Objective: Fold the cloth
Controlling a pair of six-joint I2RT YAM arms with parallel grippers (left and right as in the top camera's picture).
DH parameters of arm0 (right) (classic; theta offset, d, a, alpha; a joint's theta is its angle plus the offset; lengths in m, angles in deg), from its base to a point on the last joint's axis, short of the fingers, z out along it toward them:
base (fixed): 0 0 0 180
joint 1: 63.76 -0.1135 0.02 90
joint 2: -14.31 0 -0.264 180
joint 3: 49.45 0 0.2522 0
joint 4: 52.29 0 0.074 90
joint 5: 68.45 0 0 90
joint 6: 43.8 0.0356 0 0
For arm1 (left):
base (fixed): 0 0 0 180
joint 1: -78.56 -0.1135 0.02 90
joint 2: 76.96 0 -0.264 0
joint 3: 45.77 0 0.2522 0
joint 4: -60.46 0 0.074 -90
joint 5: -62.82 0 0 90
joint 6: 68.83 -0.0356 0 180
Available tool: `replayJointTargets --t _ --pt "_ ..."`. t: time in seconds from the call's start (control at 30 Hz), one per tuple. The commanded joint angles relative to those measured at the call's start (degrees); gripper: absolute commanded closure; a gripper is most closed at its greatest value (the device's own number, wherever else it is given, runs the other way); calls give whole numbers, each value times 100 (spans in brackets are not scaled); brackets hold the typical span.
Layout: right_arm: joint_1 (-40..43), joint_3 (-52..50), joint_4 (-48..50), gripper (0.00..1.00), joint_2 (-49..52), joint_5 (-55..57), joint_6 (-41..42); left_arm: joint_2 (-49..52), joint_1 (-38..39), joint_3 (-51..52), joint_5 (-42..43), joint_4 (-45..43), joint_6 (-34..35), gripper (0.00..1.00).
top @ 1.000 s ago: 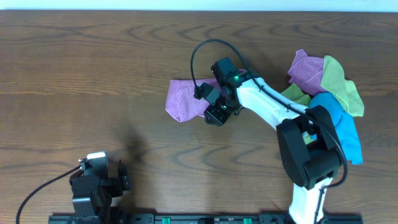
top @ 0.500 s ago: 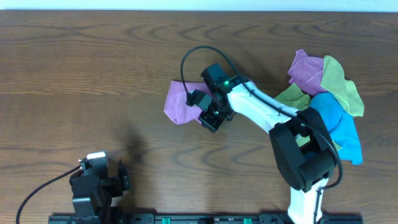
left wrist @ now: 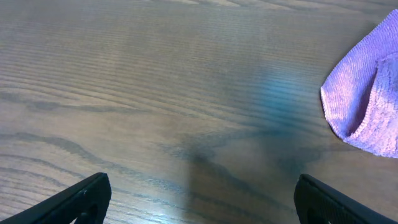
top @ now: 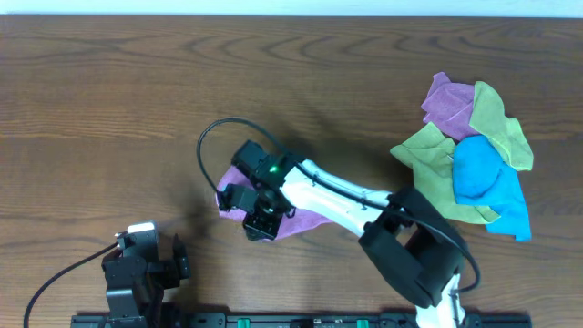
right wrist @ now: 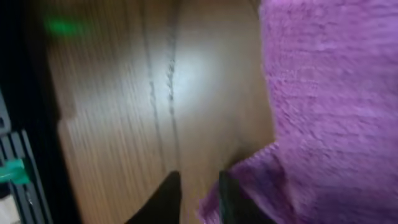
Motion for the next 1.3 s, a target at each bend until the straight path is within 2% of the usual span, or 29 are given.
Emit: replayJointTargets --t 0.0,0.07,0.17,0.3,0.43,0.7,0.8,1.27 --pt "2 391 -9 55 68 -68 72 -31 28 90 0 162 -39 5" --pt "13 651 -17 47 68 92 85 -31 28 92 0 160 -39 5" --pt "13 1036 -24 44 68 527 83 -31 28 90 0 162 -39 5" --pt "42 1377 63 43 68 1425 52 -31 28 90 0 162 -39 5" --pt "245 1377 173 44 72 1707 -48 -31 28 90 0 162 -39 5" --pt "776 1377 332 51 205 1528 -94 -31 28 90 0 160 -39 5" --pt "828 1377 267 57 229 1176 -92 -31 28 92 0 160 -39 5" --pt "817 1370 -238 53 251 498 -588 -31 28 90 0 162 -39 5"
